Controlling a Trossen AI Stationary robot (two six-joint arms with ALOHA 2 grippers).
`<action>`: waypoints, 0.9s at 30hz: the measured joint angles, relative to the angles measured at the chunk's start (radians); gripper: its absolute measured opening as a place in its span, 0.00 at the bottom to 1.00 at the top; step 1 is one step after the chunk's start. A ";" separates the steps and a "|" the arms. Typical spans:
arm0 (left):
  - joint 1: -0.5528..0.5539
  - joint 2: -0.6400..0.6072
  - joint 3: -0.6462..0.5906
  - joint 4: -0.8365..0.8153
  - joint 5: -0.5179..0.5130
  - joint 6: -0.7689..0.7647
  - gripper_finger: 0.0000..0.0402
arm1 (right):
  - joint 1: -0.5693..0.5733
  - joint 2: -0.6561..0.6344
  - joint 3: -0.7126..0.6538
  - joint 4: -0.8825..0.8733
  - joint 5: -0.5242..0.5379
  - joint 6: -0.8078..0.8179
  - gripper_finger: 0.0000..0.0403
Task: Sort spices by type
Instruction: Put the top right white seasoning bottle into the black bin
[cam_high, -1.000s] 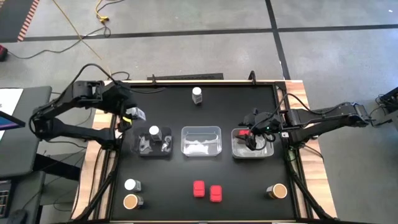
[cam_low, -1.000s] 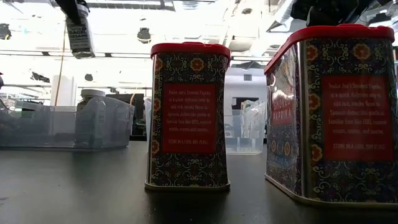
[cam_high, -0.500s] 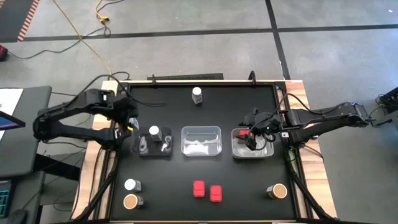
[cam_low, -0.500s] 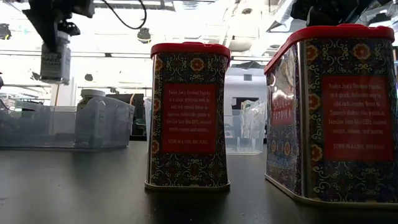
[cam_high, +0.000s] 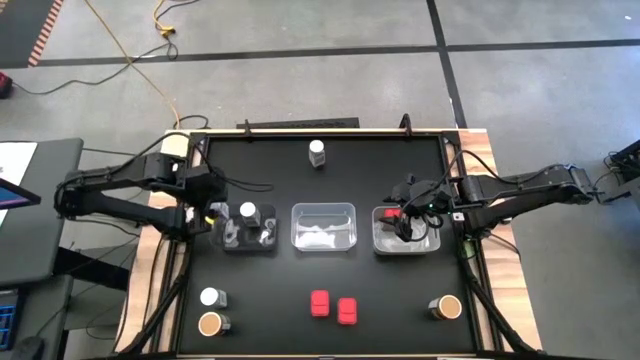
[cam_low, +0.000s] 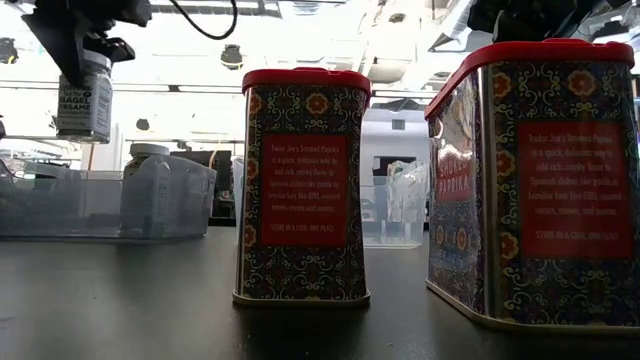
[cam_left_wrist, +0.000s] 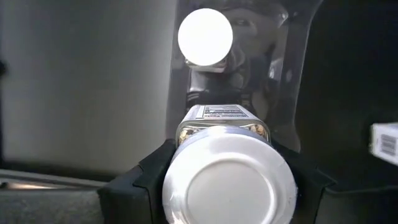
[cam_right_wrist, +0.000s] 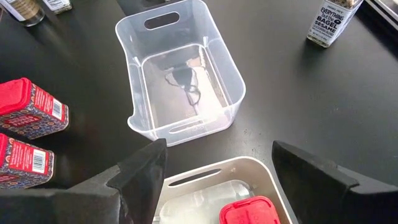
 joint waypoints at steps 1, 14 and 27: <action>-0.007 0.000 0.000 0.001 -0.002 0.007 0.50 | 0.000 0.000 0.000 0.000 0.000 0.000 0.79; -0.030 0.003 -0.133 0.123 0.029 0.029 0.51 | 0.000 0.000 0.000 0.000 0.000 0.000 0.79; -0.030 0.015 -0.264 0.277 0.029 0.033 0.51 | 0.000 0.000 0.000 0.000 0.000 0.000 0.79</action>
